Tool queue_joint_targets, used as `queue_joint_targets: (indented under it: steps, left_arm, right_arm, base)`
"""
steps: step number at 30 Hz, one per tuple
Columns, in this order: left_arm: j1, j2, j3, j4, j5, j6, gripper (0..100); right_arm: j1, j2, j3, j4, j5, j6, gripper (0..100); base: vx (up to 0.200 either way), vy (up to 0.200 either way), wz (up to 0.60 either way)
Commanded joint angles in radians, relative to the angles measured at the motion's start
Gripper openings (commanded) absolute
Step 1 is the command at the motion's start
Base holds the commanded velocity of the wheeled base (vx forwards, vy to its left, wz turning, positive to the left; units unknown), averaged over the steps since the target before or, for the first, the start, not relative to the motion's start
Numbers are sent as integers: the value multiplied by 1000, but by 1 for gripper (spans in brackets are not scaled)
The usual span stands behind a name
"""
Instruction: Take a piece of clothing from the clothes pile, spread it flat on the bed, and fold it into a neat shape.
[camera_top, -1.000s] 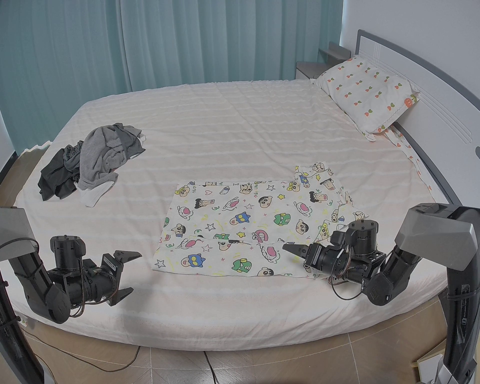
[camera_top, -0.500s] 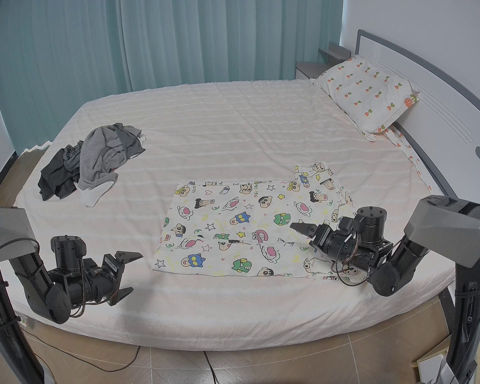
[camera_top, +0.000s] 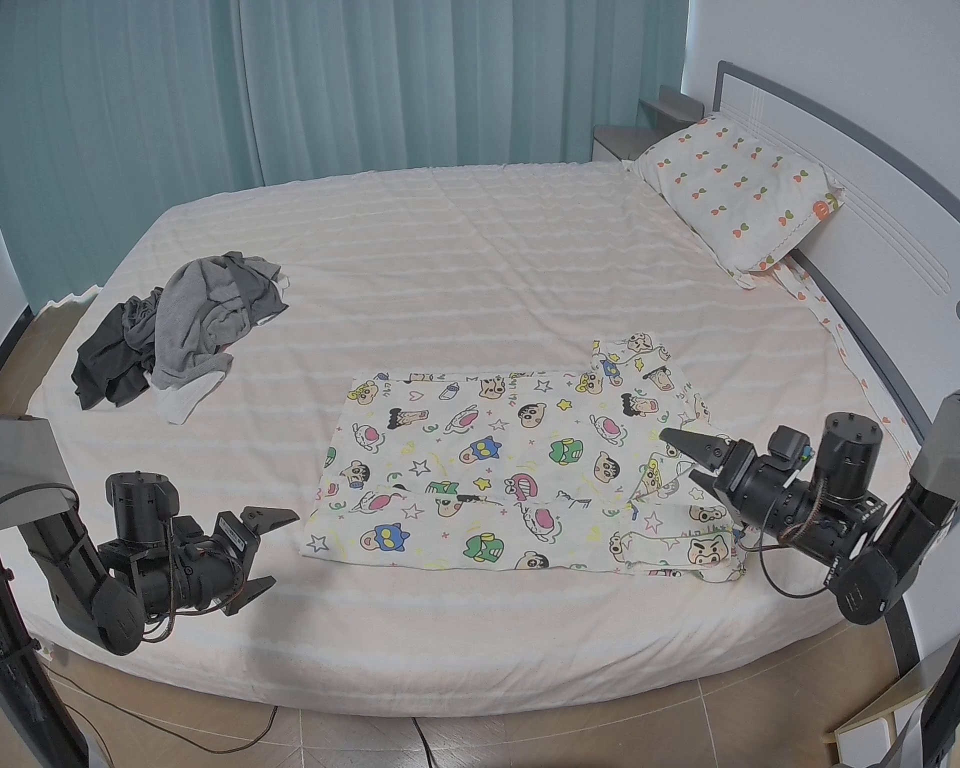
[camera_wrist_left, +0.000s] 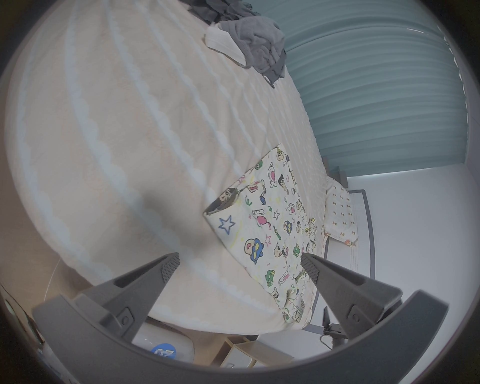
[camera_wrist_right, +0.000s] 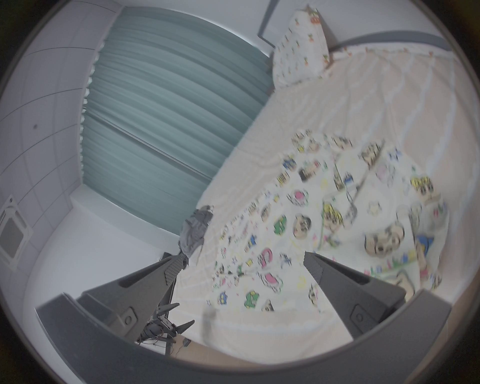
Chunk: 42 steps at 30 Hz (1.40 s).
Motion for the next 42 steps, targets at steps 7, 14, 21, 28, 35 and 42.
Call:
queue_joint_targets:
  steps: [7,14,21,28,35,42]
  left_arm:
    - [-21,-13,8,-2,40,-1,100]
    - [-24,-13,5,-2,73,-33,100]
    - [-27,-10,5,-2,76,-31,100]
    - [-29,-4,3,-2,79,-36,100]
    - [-45,-2,-3,-2,79,-45,100]
    - [-53,-2,-6,-2,79,-45,100]
  right_arm:
    - [-42,-30,115,-85,4,-47,100]
    - [-40,-23,121,-85,4,-47,100]
    - [-39,-30,123,-85,4,-48,100]
    - [-40,-39,123,-85,3,-48,100]
    - [-42,-33,121,-85,4,-48,100]
    - [-42,-28,121,-85,4,-48,100]
  base:
    - [29,0,0]
    - [29,0,0]
    - [143,0,0]
    - [0,0,0]
    - [0,-86,0]
    - [0,-200,0]
